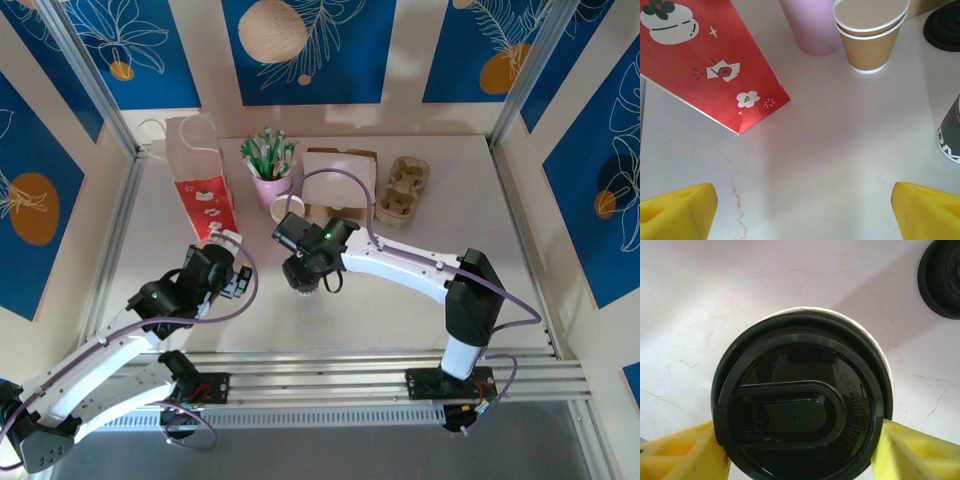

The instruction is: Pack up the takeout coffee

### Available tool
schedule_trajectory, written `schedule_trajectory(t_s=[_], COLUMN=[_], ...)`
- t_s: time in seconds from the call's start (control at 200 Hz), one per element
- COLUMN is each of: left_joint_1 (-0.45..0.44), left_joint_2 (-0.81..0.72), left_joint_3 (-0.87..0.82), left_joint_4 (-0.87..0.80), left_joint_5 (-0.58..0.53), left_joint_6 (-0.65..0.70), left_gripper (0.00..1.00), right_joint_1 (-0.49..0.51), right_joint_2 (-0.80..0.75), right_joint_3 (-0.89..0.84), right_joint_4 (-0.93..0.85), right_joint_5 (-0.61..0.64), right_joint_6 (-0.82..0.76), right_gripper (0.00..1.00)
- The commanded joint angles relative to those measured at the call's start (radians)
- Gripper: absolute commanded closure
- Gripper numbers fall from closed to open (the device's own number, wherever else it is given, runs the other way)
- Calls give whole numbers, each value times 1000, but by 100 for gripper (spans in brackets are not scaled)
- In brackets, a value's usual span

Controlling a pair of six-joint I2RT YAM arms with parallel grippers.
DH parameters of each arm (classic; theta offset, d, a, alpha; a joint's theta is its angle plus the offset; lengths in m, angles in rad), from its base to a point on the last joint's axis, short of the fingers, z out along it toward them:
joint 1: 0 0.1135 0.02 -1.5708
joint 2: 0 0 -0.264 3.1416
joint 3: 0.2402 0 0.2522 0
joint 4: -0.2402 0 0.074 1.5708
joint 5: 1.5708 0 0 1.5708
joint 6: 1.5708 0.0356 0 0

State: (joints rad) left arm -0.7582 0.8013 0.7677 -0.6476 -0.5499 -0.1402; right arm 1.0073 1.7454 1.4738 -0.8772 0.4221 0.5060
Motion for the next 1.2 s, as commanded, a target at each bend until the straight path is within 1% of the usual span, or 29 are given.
schedule_trajectory(t_s=[0.0, 0.345, 0.67, 0.845, 1.025, 1.12, 1.195], left_joint_1=[12, 12, 12, 15, 24, 25, 28], left_joint_2=[-4, 3, 12, 12, 37, 81, 98], left_joint_3=[35, 36, 42, 66, 94, 111, 104], left_joint_4=[-12, -14, -17, -30, -33, -59, -49], left_joint_5=[8, 11, 44, 133, 265, 320, 366], left_joint_6=[-5, -4, -7, -66, -160, -256, -329], left_gripper=[10, 8, 8, 9, 10, 12, 13], right_joint_1=[-6, -23, -32, -38, -38, -39, -41], right_joint_2=[32, 46, 95, 85, 126, 126, 120], right_joint_3=[-15, -15, -70, -98, -100, -117, -130], right_joint_4=[-118, -111, -83, -64, -65, -59, -54], right_joint_5=[-25, -38, -55, -74, -93, -98, -107], right_joint_6=[-4, -17, -11, -15, -15, -14, -18], right_gripper=[34, 34, 34, 35, 35, 35, 34])
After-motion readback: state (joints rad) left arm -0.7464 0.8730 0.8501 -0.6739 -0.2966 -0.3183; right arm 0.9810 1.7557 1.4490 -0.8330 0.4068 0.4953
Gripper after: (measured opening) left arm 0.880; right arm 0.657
